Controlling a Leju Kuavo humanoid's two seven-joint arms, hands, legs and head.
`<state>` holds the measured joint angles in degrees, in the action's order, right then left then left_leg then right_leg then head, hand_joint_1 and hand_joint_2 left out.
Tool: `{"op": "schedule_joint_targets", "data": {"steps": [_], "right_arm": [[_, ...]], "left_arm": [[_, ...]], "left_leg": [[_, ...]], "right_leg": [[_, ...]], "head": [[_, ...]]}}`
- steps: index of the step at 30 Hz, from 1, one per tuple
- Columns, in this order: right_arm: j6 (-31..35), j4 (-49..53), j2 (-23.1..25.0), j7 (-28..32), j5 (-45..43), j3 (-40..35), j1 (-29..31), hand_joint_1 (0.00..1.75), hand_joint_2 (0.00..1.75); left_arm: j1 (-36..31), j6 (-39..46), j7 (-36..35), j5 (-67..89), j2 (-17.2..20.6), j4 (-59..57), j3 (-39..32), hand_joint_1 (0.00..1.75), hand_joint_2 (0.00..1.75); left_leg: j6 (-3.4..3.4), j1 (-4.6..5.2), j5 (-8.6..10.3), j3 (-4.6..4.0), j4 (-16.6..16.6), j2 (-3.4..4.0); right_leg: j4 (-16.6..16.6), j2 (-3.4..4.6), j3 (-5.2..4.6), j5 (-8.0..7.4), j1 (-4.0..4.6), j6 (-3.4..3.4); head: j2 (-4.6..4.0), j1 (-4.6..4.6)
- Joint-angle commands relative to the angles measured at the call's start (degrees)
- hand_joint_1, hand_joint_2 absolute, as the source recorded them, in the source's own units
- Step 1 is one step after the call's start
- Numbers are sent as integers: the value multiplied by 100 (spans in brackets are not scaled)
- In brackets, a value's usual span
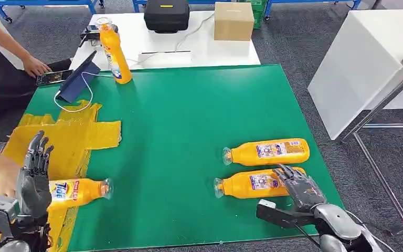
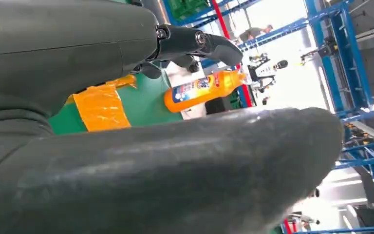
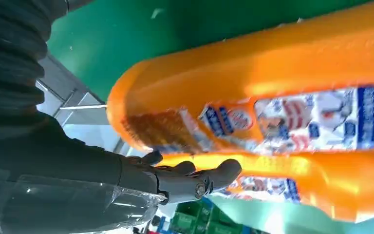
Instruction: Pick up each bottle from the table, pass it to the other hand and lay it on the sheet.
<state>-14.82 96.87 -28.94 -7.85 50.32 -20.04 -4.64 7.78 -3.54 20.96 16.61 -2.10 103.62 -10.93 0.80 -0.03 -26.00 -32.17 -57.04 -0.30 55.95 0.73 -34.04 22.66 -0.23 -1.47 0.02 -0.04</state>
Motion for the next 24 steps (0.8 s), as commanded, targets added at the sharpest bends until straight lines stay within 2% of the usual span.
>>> {"op": "schedule_joint_targets", "data": {"steps": [1, 2, 3, 4, 6, 12, 16, 24], "right_arm": [[-409, -712, -514, 129, -115, -737, 487, 0, 175], [-409, -712, -514, 129, -115, -737, 487, 0, 175], [-630, -698, -665, 177, -208, -848, 516, 162, 175], [-880, -674, -956, 165, -267, -1051, 587, 175, 175], [-1081, -706, -1276, 285, -416, -1202, 603, 175, 175], [-1238, -549, -1531, 295, -644, -1400, 639, 175, 175], [-1310, -433, -1911, 333, -816, -1448, 551, 175, 175], [-1459, -507, -1819, 347, -814, -1750, 787, 175, 175]], "left_arm": [[-317, -45, -30, -95, -40, -487, 162, 0, 0], [-317, -45, -30, -95, -40, -487, 162, 0, 0], [-334, -40, -31, -117, -26, -514, 171, 0, 0], [-391, -49, -32, -124, -2, -573, 212, 0, 0], [-517, -24, -67, -165, 15, -680, 274, 0, 0], [-610, 31, -164, -320, 86, -705, 367, 0, 0], [-562, 29, -115, -365, 122, -817, 376, 0, 0], [-747, 36, -160, -434, 146, -808, 492, 0, 0]], "left_leg": [[-2, -1, -5, 19, 6, -2], [-3, -2, -6, 23, 7, -3], [-5, -4, -9, 27, 8, -4], [-4, -3, -5, 26, 10, -7], [-3, 1, -6, 23, 4, -8], [-2, 6, -3, 44, 9, -29], [-1, 7, -3, 45, 7, -25], [-2, 0, 0, 51, 6, -24]], "right_leg": [[-9, -9, 21, 5, 1, -1], [-12, -13, 25, 6, 3, -1], [-15, -16, 31, 8, 5, -1], [-17, -15, 30, 6, 5, -1], [-8, -16, 26, 9, 1, -1], [-16, -31, 48, 9, 0, -2], [-13, -26, 47, 9, 0, -2], [-20, -25, 58, 3, 7, -1]], "head": [[-2, 2], [-2, 0], [-2, 0], [0, -2], [-2, 0], [-2, 2], [-2, 4], [-2, 0]]}}
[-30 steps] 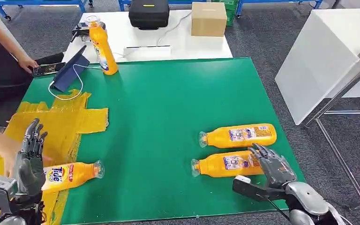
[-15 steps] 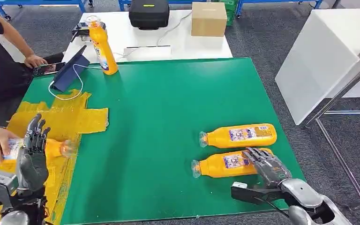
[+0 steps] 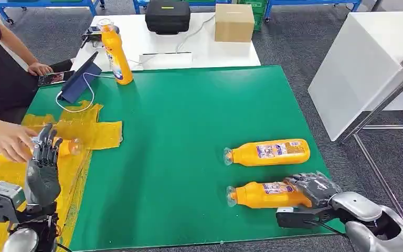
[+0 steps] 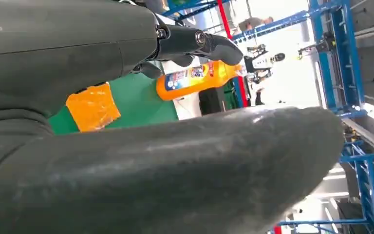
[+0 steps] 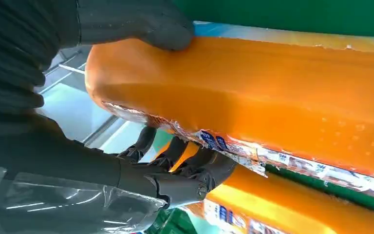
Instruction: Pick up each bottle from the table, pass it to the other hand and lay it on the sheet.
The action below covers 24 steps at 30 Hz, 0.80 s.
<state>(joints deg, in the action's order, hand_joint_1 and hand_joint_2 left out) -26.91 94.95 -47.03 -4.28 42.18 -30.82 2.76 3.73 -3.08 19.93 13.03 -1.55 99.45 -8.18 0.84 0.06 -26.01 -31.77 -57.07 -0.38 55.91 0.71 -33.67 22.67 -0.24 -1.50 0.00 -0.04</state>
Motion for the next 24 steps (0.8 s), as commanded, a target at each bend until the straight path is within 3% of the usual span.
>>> {"op": "schedule_joint_targets", "data": {"steps": [1, 6, 7, 9, 10, 18, 23, 24], "right_arm": [[-260, -314, 18, -21, 13, -695, 73, 175, 175], [-260, -314, 18, -21, 13, -695, 73, 175, 175], [-249, -325, -54, -55, -35, -668, 10, 148, 175], [-149, -320, -168, -12, 0, -705, -116, 147, 175], [-97, -379, -155, -21, 19, -699, -188, 0, 175], [-109, -492, -29, -53, 271, -981, -200, 0, 175], [-126, -435, -330, -87, 107, -908, -414, 0, 175], [-115, -410, -313, -97, 121, -912, -428, 24, 175]], "left_arm": [[-355, -9, -77, -82, 89, -380, 219, 0, 0], [-355, -9, -77, -82, 89, -380, 219, 0, 0], [-297, 4, -95, -93, 94, -383, 206, 0, 0], [-279, -5, -15, -126, 113, -451, 200, 0, 0], [-265, -10, -6, -130, 115, -456, 202, 0, 0], [-408, 9, -61, -150, 117, -440, 304, 0, 0], [-371, 41, -63, -204, 141, -522, 325, 0, 0], [-392, 46, -68, -208, 143, -514, 328, 0, 0]], "left_leg": [[-6, -6, 2, 14, 10, -15], [-2, -6, -3, 30, 8, -5], [-3, -8, -2, 29, 11, -7], [-6, -10, -1, 26, 13, -7], [0, -5, -4, 37, 9, -8], [-1, -7, -3, 25, 12, -14], [3, -1, -5, 32, 11, -13], [1, -4, -5, 31, 12, -12]], "right_leg": [[-15, -22, 22, 1, 7, 2], [-13, -15, 36, 2, 7, 3], [-17, -20, 38, 1, 9, 3], [-22, -27, 34, 0, 11, 4], [-13, -20, 43, 4, 6, 1], [-21, -24, 40, 2, 9, 2], [-15, -31, 37, 8, 3, -1], [-17, -33, 37, 8, 6, 0]], "head": [[0, 0], [0, 0], [0, 2], [0, 0], [0, 0], [0, -4], [0, 2], [0, 0]]}}
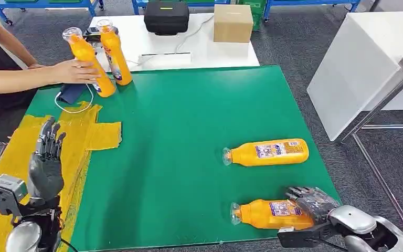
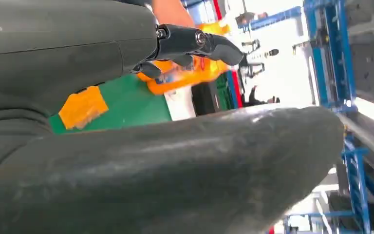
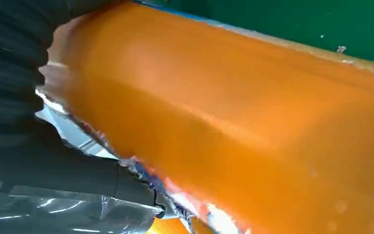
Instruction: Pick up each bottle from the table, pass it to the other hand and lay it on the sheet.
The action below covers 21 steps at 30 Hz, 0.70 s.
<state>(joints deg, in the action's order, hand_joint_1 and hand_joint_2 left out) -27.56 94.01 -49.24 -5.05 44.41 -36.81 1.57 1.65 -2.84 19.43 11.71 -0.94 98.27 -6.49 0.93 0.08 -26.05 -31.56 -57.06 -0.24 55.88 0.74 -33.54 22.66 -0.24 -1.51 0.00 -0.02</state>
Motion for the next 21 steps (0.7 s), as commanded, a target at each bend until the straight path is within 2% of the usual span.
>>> {"op": "schedule_joint_targets", "data": {"steps": [1, 2, 4, 9, 14, 16, 21], "right_arm": [[-53, -300, -110, -32, -123, -300, -341, 145, 175], [-60, -299, -146, -51, -164, -281, -372, 166, 175], [-23, -286, -130, -87, -199, -263, -405, 175, 175], [-81, -283, 7, -127, -130, -308, -309, 175, 175], [687, -747, 939, -527, -624, 366, -501, 175, 175], [796, -759, 1224, -601, -702, 485, -400, 175, 175], [1109, -297, 1493, -521, -1257, 1040, -452, 175, 175]], "left_arm": [[-183, 30, -18, -84, 88, -399, 162, 0, 0], [-166, 39, -17, -94, 88, -406, 154, 0, 0], [-186, 41, -2, -113, 96, -415, 157, 0, 0], [-233, 49, -30, -125, 97, -350, 184, 0, 0], [42, 97, -48, -145, 90, -295, 28, 0, 0], [111, 75, -10, -147, 89, -190, -2, 0, 0], [481, 31, 58, -171, 27, 47, -183, 0, 0]], "left_leg": [[-6, -7, -1, 6, 8, -24], [-7, -6, 0, 6, 12, -31], [-6, -5, -1, 6, 10, -25], [-6, -10, 1, 2, 8, -21], [-9, -14, 6, 17, 24, -20], [-12, -16, 6, 18, 28, -18], [-10, -12, -12, 18, 16, 24]], "right_leg": [[-12, -29, 18, 6, 8, 2], [-17, -36, 22, 7, 7, 2], [-13, -28, 19, 7, 6, 1], [-19, -28, 18, 1, 10, 1], [-40, -27, 34, -5, 14, 5], [-45, -26, 37, -6, 16, 6], [-23, 19, 32, -3, 11, 6]], "head": [[0, -2], [0, 2], [2, 0], [2, -4], [0, -4], [0, -4], [0, -4]]}}
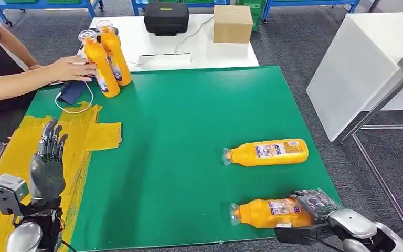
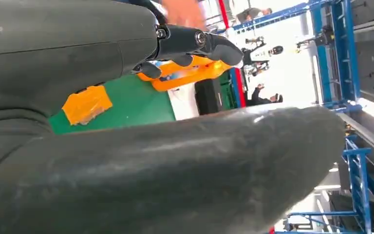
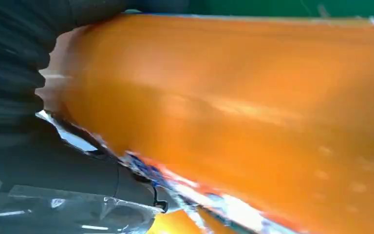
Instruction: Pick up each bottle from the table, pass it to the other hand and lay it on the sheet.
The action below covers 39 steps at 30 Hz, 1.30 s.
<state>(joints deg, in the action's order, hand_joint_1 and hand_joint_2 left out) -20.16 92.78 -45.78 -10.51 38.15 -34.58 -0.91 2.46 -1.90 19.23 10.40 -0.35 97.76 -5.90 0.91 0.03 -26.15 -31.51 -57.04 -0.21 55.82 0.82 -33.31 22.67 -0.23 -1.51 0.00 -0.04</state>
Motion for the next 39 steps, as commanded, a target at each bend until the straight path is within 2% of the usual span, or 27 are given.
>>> {"op": "schedule_joint_targets", "data": {"steps": [1, 5, 9, 10, 11, 14, 15, 17, 21, 23, 24, 26, 29, 36, 37, 39], "right_arm": [[424, -50, 1196, 61, -732, 936, -251, 175, 175], [666, 845, 1601, 240, -1366, 1566, -559, 175, 175], [1112, 1415, 2525, 376, -1191, 1861, -583, 175, 175], [1375, 1503, 2588, 284, -764, 1804, -551, 175, 175], [1619, 1559, 2778, 184, -195, 1671, -499, 175, 175], [1654, 1475, 3114, 144, 226, 1051, -194, 175, 175], [1901, 1368, 3251, 23, 878, 742, -74, 175, 175], [1993, 1263, 3389, -78, 1171, 496, -28, 175, 175], [2087, 1263, 3279, -113, 1159, 465, -32, 175, 175], [1923, 1041, 3504, 15, 1098, 195, 46, 175, 175], [1866, 756, 3618, -30, 1203, -143, 248, 175, 175], [1809, 182, 3805, -12, 874, -473, 699, 175, 175], [1744, -456, 4049, 50, 525, -927, 1288, 175, 175], [1768, -386, 3985, 8, 463, -981, 1294, 175, 175], [1668, -381, 3980, 46, 340, -1031, 1320, 175, 175], [1571, -592, 4349, 137, 281, -1226, 1482, 175, 175]], "left_arm": [[452, -96, 96, -70, -49, 141, -264, 0, 0], [787, -369, 58, -304, -144, 431, -356, 0, 0], [1057, -900, -335, -708, -336, 585, -361, 0, 0], [1107, -1122, -529, -996, -376, 565, -330, 0, 175], [1161, -1310, -731, -1248, -403, 555, -295, 0, 175], [1293, -1856, -1216, -2064, -272, 402, 99, 0, 175], [1331, -1933, -1249, -2177, -234, 395, 269, 0, 175], [1338, -1865, -1280, -2147, -238, 421, 381, 0, 175], [1317, -1781, -1307, -2199, -164, 450, 437, 0, 175], [1205, -1694, -1306, -1964, -167, 431, 611, 0, 175], [1066, -1611, -1381, -1856, -214, 346, 803, 0, 175], [847, -1549, -1579, -2142, -218, 110, 1102, 0, 175], [590, -1179, -1332, -1968, -274, 62, 1486, 0, 175], [599, -1109, -1373, -1980, -221, 149, 1521, 0, 175], [582, -984, -1180, -1759, -241, 195, 1515, 0, 175], [352, -878, -1171, -1586, -421, 197, 1650, 0, 175]], "left_leg": [[-10, -8, -2, 12, 15, 24], [-16, -12, -10, -1, 6, 20], [-13, -14, -2, -17, 6, 13], [-15, -15, -6, -15, 7, 16], [-17, -17, -10, -11, 11, 25], [-15, -19, -6, -18, 12, 26], [-12, -15, 0, -28, 11, 17], [-13, -20, 0, -33, 9, 18], [-15, -18, -4, -30, 8, 13], [-11, -16, 0, -42, 4, 2], [-13, -17, -2, -37, 6, 4], [-17, -21, -6, -27, 9, 8], [-16, -18, 7, -31, 16, 23], [-17, -17, 15, -34, 9, -9], [-15, -15, 16, -37, 9, -5], [-15, -16, 16, -43, 6, -1]], "right_leg": [[-19, 13, 8, -4, 11, 7], [-5, 18, -11, 3, 10, 8], [-2, 17, -27, 3, 9, 6], [-1, 17, -26, 7, 10, 7], [-4, 24, -25, 8, 12, 8], [-4, 25, -36, 4, 20, 6], [-2, 19, -43, 2, 15, 5], [-3, 20, -46, 1, 20, 6], [1, 11, -43, 8, 18, 6], [3, 5, -50, 5, 15, 4], [1, 4, -45, 7, 17, 5], [-4, 3, -34, 9, 22, 6], [-9, 21, -41, -8, 18, 7], [-2, -8, -39, 4, 17, 6], [1, -4, -44, 2, 15, 5], [4, -1, -50, 1, 15, 5]], "head": [[2, -2], [0, 2], [0, 0], [0, 2], [0, 0], [0, 0], [0, 2], [0, 0], [0, 0], [0, 0], [0, 0], [0, -2], [0, 0], [0, -2], [0, -2], [0, 0]]}}
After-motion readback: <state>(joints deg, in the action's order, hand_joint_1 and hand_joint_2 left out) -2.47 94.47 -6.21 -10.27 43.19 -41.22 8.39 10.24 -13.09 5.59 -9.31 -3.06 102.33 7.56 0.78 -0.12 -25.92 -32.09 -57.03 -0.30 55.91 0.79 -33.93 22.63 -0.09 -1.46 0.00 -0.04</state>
